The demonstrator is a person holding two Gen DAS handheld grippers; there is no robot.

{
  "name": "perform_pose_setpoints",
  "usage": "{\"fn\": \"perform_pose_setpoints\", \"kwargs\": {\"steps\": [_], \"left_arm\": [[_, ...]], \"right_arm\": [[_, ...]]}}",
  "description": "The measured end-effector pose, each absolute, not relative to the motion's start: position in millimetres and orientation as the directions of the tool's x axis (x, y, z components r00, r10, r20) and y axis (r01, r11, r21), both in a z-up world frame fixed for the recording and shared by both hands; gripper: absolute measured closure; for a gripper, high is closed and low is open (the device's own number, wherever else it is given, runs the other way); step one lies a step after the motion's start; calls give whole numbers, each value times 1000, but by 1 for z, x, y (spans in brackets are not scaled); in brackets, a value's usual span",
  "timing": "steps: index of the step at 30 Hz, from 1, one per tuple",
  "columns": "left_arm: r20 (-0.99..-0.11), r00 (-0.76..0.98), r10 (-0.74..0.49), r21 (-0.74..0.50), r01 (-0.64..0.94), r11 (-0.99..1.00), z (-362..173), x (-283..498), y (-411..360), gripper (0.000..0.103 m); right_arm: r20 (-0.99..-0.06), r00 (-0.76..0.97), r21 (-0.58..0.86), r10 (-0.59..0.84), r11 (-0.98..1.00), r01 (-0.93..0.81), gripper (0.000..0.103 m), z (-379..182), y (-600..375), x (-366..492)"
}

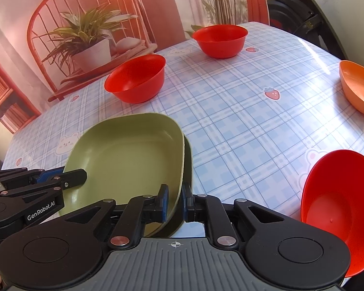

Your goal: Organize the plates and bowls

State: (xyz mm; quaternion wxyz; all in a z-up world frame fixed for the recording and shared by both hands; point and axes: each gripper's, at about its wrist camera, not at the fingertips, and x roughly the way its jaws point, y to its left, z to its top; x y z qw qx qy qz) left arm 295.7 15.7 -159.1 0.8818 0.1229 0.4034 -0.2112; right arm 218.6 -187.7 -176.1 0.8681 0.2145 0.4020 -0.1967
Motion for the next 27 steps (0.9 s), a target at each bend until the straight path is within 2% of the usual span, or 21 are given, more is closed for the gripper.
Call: {"fn": "perform_pose_setpoints", "kwargs": {"steps": [13, 20, 27], "left_arm": [[-761, 591, -268, 54, 469, 882, -159, 292, 17, 87], [-760, 592, -270, 50, 467, 883, -158, 291, 18, 87], [-754, 602, -264, 51, 455, 889, -157, 287, 20, 87]], "right_arm": [[-774, 611, 205, -167, 847, 491, 83, -171, -188, 217], [-759, 623, 191, -191, 849, 493, 74, -165, -187, 214], [-768, 606, 182, -210, 835, 519, 73, -168, -195, 210]]}}
